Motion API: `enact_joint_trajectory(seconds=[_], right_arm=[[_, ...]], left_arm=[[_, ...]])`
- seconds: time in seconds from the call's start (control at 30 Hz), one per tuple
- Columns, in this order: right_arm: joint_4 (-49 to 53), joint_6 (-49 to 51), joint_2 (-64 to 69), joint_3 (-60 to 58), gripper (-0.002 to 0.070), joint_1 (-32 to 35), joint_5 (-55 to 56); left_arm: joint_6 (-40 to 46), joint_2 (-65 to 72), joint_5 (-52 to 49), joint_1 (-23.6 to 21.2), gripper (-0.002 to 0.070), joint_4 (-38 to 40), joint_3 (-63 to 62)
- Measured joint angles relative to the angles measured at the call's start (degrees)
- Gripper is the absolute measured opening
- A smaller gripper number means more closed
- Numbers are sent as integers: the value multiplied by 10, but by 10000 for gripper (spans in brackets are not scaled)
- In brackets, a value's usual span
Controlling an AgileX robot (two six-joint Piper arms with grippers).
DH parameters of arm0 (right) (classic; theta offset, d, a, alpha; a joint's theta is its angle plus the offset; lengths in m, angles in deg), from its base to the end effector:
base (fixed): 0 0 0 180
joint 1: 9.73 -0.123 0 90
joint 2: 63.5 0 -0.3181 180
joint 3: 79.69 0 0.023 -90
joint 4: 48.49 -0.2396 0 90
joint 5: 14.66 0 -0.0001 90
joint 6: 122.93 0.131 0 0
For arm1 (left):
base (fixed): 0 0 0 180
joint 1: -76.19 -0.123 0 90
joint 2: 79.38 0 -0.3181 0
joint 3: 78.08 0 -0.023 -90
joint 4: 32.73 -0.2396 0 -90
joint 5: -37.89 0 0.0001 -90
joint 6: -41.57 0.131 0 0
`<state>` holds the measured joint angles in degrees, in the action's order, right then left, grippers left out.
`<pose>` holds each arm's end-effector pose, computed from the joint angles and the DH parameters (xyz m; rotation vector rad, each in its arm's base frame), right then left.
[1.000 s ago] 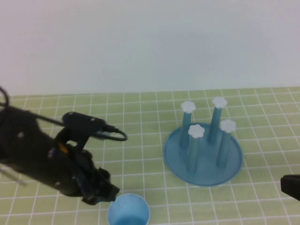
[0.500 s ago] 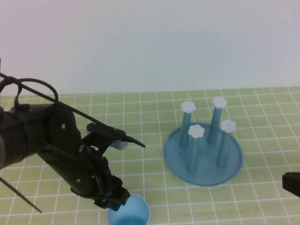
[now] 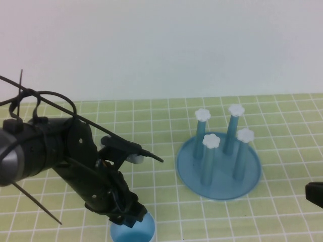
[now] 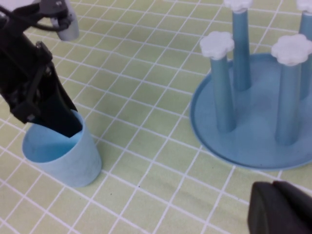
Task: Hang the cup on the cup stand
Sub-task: Pick up the cup from the table, then adjust the cup with two arms
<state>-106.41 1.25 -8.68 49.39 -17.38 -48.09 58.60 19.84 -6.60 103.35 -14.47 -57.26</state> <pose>0.1389 0.0804 0.2736 -0.4682 2.1071 0.5776 0.2601 -0.1658 0.2147 0.8116 2.7537 -0.3990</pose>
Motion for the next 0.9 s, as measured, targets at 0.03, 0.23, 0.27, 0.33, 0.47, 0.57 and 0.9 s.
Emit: enact_joint_trajectory(seconds=[0.03,0.23,0.27,0.33,0.47,0.57,0.9], right_arm=[[0,0,0,0,-1,0,1],[0,0,0,0,-1,0,1],[0,0,0,0,-1,0,1],[0,-5,0,0,-1,0,1],[0,-48,0,0,-1,0,2],[-10,-126,0,0,-1,0,-8],[-38,-271,4,87,-1,-17,-83]], left_arm=[[1,0,1,5,252,-1,0],[21,0,-23,14,6,-4,-6],[21,0,-30,14,5,-1,-10],[21,-1,-51,14,0,3,-28],[30,-6,-97,14,0,31,-83],[30,-7,-129,14,0,51,-140],[8,-6,-201,14,0,120,-245]])
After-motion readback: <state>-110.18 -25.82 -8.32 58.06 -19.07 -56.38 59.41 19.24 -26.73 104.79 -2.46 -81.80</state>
